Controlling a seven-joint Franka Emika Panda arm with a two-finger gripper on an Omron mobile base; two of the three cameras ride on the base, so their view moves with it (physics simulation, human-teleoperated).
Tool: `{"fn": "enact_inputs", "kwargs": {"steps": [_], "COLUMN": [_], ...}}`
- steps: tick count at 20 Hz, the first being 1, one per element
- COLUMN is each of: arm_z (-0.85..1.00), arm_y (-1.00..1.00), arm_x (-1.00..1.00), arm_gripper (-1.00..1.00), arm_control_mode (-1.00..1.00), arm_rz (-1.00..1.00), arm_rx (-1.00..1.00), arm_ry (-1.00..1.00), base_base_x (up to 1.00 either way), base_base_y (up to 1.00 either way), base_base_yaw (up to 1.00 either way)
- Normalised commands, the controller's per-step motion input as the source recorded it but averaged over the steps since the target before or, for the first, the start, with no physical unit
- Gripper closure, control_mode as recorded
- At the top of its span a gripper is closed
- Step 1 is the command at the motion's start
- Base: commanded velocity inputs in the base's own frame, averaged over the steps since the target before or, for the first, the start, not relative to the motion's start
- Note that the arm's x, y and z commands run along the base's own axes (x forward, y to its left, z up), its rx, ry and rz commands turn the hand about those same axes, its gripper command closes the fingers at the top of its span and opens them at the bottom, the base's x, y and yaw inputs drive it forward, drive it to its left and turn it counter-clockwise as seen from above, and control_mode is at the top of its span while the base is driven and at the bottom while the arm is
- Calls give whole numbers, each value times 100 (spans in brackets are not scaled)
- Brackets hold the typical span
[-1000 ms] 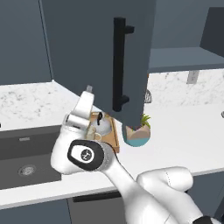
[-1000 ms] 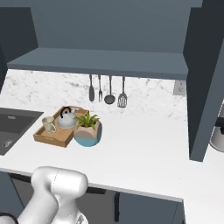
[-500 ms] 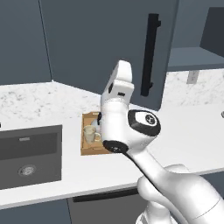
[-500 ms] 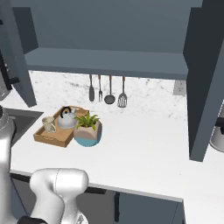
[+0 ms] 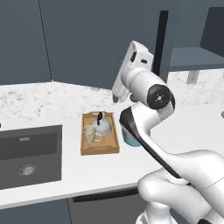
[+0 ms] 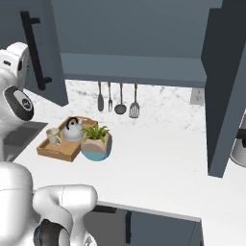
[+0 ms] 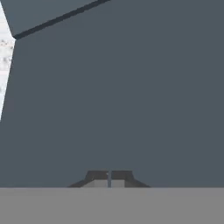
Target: Pick the kettle from the counter and place it on the tray. Then pick the mug from the cabinet and place it on the tray. Then close the cabinet doors.
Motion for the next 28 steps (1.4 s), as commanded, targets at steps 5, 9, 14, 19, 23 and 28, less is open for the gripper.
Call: {"fn": "enact_inputs", "kwargs": {"steps": [5,9,14,19,23,28], "arm_z": [-1,0,-31,-69,-69,-52], "arm_y": [-5,-25,-18,0,0,0], "arm_x": [81,86,88,85,83,93], "arm_gripper": [100,100,100,100,100,100], "arm_control_mode": [-100,-100,-100,-100,-100,-100], "arm_rz": [3,2,1,0,0,0], "arm_rx": [0,5,1,0,-1,0], "arm_ry": [24,22,9,0,0,0], "base_base_x": [0,0,0,0,0,0], "base_base_y": [0,0,0,0,0,0], "base_base_yaw": [0,0,0,0,0,0]}}
